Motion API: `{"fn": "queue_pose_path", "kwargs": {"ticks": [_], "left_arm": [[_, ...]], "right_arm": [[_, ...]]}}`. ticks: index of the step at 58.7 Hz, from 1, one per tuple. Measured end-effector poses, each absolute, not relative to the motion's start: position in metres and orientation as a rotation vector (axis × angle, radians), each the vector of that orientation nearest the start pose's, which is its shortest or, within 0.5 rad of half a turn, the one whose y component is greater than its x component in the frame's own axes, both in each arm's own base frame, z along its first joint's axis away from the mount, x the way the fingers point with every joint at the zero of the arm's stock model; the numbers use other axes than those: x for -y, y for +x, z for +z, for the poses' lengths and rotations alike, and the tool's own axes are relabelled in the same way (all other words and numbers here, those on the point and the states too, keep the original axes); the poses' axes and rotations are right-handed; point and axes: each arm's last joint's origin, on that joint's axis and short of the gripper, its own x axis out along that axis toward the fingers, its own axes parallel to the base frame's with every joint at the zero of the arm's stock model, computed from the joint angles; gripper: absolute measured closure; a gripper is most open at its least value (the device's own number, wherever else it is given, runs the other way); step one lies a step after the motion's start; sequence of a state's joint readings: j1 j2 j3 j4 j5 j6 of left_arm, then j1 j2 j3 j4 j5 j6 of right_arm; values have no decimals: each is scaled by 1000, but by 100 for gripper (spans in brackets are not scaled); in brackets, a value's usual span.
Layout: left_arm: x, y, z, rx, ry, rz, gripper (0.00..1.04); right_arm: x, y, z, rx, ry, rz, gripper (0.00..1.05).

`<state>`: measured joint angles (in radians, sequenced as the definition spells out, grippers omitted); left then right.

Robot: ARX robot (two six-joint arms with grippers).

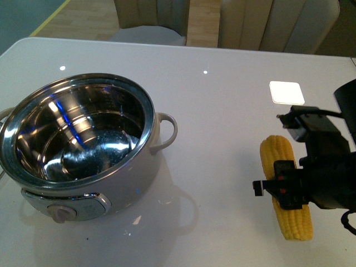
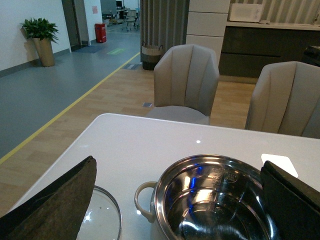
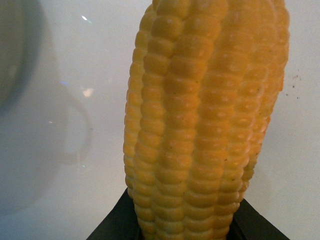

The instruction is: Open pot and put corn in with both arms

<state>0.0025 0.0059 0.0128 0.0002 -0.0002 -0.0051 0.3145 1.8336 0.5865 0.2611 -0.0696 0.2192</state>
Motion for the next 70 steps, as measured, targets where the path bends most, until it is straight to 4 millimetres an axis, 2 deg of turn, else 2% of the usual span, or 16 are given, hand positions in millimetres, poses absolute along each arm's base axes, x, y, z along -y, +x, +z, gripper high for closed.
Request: {"fn": "queue_pose_path", "kwargs": {"ticks": [11, 27, 36, 47, 59, 70], "left_arm": [[0, 97, 167, 7, -5, 3, 7], [0, 97, 167, 7, -5, 3, 7], [0, 97, 167, 7, -5, 3, 7], [0, 97, 167, 7, -5, 3, 7], [0, 97, 167, 7, -5, 3, 7], [0, 97, 167, 7, -5, 3, 7]], "right_arm": [[-95, 266, 105, -937, 140, 288, 81], [-115, 294, 149, -852, 221, 325, 73], [-135, 309, 170, -816, 259, 361, 73], [-167, 319, 178, -822, 265, 412, 72], [-200, 328, 177, -848, 240, 452, 69], [-221, 339, 174, -867, 235, 467, 67]]}}
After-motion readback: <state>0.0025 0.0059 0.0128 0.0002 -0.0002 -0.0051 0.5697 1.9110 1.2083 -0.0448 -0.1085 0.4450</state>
